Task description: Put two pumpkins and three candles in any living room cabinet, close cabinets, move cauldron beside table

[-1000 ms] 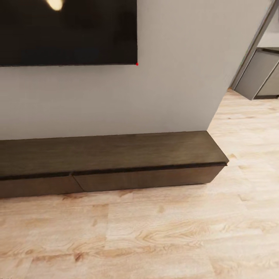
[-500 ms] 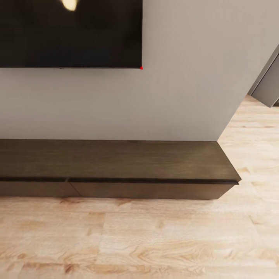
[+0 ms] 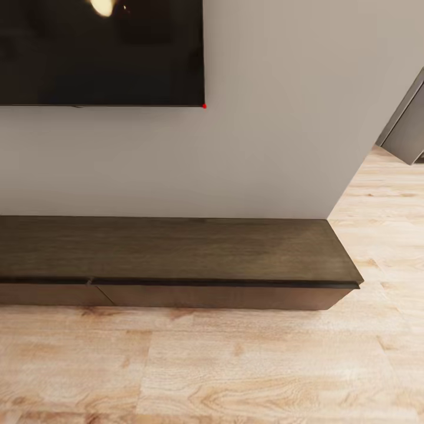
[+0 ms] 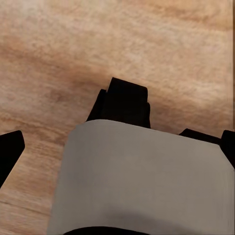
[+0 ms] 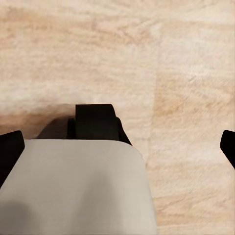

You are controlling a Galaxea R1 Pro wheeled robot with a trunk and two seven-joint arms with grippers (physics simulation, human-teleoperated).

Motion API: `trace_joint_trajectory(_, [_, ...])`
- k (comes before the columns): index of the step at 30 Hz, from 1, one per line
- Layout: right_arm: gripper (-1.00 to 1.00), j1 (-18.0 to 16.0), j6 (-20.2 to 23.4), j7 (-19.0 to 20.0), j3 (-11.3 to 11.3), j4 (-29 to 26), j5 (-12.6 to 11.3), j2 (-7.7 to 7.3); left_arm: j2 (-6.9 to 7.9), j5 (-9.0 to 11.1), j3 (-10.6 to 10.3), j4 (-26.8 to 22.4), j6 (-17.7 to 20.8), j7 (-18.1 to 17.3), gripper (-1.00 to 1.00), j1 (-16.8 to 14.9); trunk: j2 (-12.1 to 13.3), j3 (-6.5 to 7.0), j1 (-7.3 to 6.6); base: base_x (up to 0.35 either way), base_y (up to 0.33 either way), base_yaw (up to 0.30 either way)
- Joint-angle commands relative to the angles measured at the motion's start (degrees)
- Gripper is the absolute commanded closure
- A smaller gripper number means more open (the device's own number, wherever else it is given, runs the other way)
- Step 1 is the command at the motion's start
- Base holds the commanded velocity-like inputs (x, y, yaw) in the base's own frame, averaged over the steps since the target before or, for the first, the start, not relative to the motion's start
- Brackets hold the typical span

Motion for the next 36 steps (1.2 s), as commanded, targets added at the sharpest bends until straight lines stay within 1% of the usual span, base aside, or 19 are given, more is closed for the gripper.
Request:
trace_joint_trajectory(1, [-1.0, 0.0, 0.18, 0.02, 0.03, 0.0, -0.06, 0.07, 0.23, -0.03, -0.01, 0.03, 0.0, -0.08, -1.0, 0.0, 0.0, 0.0, 0.0, 0.264, -0.13, 0.0])
trace_joint_trajectory(10, [-1.0, 0.0, 0.41, 0.0, 0.04, 0.17, -0.12, -0.17, -0.22, -0.22, -0.25, -0.06, 0.05, -0.09, -1.0, -0.03, 0.0, 0.0, 0.0, 0.299, -0.132, 0.0])
trace_joint_trajectory(11, [-1.0, 0.0, 0.4, 0.0, 0.05, 0.17, -0.09, -0.18, -0.26, -0.4, -0.6, -0.09, 0.06, -0.09, -1.0, -0.02, 0.0, 0.0, 0.0, 0.306, -0.159, 0.0])
trace_joint_trajectory(13, [-1.0, 0.0, 0.46, 0.07, 0.08, 0.17, -0.02, -0.25, -0.39, -0.83, -2.94, -0.21, 0.08, -0.09, -1.0, -0.04, 0.0, 0.0, 0.0, 0.307, -0.167, 0.0])
trace_joint_trajectory(14, [-1.0, 0.0, 0.41, 0.08, 0.08, 0.18, -0.02, -0.28, -0.43, -0.89, -3.78, -0.31, 0.09, -0.09, -1.0, -0.03, 0.0, 0.0, 0.0, 0.29, -0.164, 0.0])
trace_joint_trajectory(17, [-1.0, 0.0, 0.06, 0.03, 0.08, 0.11, 0.06, -0.23, -0.98, -0.87, -4.69, -0.26, 0.01, -0.09, -1.0, -0.02, 0.0, 0.0, 0.0, 0.14, -0.083, 0.0])
trace_joint_trajectory(19, [-1.0, 0.0, -0.06, 0.01, 0.08, 0.07, 0.07, -0.26, -1.1, -0.68, -4.8, -0.16, -0.05, -0.09, -1.0, -0.04, 0.0, 0.0, 0.0, 0.037, -0.022, 0.0])
trace_joint_trajectory(23, [-1.0, 0.0, -0.06, 0.0, 0.08, 0.01, 0.08, -0.13, -0.69, -0.25, -4.68, 0.08, -0.08, 0.25, -1.0, -0.08, 0.0, 0.0, 0.0, 0.008, -0.005, 0.0])
trace_joint_trajectory(34, [-1.0, 0.0, -0.05, 0.0, 0.01, 0.0, 0.08, -0.09, -0.7, -0.2, -4.67, 0.04, -0.15, 0.19, -1.0, -0.09, 0.0, 0.0, 0.0, 0.0, 0.0, 0.0])
trace_joint_trajectory(36, [-1.0, 0.0, -0.02, 0.0, 0.01, 0.0, -0.3, -0.14, -0.92, -0.26, -4.67, -0.03, -0.17, 0.06, -1.0, -0.09, 0.0, 0.0, 0.0, 0.0, 0.0, 0.0])
